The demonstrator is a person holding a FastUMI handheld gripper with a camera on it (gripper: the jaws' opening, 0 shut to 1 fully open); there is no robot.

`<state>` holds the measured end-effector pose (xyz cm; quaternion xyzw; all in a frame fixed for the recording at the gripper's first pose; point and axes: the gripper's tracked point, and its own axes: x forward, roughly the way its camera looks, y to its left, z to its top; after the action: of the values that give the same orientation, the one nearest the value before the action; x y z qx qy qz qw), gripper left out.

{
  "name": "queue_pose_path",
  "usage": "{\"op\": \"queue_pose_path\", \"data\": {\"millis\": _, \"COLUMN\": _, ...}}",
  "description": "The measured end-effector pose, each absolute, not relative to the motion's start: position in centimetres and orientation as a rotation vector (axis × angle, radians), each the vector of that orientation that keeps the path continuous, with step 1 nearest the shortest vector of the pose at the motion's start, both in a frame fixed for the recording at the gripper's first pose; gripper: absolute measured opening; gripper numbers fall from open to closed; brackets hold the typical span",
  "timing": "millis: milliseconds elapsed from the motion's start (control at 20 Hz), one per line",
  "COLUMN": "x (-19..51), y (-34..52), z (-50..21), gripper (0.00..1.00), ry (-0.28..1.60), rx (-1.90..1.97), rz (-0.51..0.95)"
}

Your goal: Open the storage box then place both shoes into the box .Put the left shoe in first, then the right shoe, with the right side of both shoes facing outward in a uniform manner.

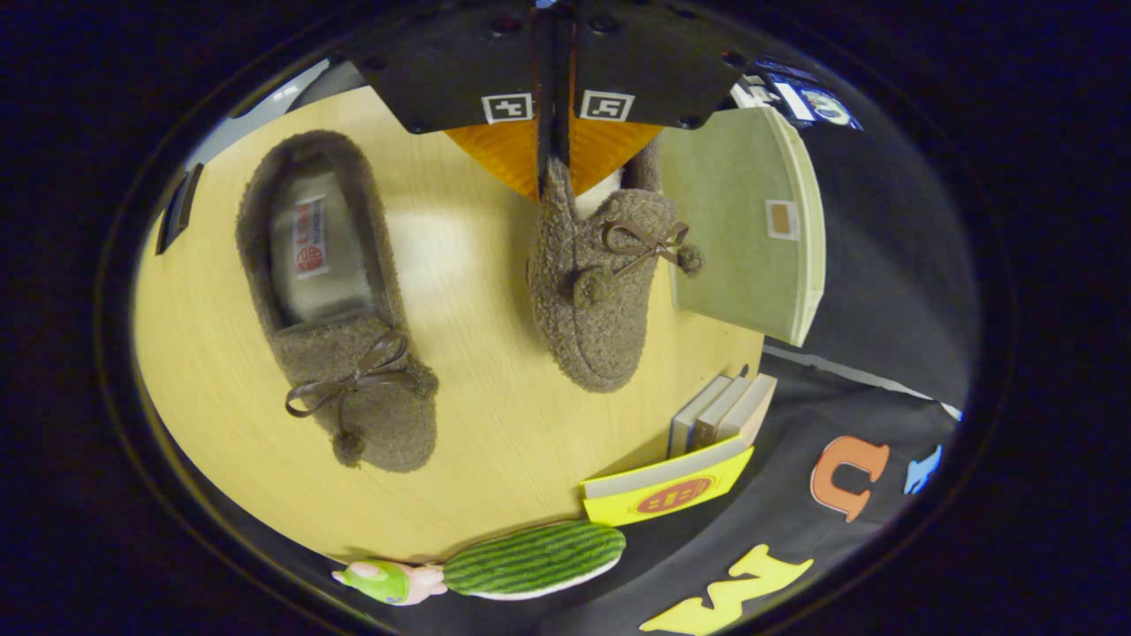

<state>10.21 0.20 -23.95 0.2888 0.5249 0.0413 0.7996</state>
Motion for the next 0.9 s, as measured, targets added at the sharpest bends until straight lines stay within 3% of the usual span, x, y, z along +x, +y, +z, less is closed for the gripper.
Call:
{"op": "queue_pose_path", "data": {"millis": 500, "x": 9.6, "y": 14.6, "z": -5.2, "gripper": 0.06, "ry": 0.858, "rx": 0.615, "rz": 0.262}}
{"op": "queue_pose_path", "data": {"millis": 900, "x": 11.0, "y": 27.5, "z": -5.7, "gripper": 0.06, "ry": 0.883, "rx": 0.591, "rz": 0.289}}
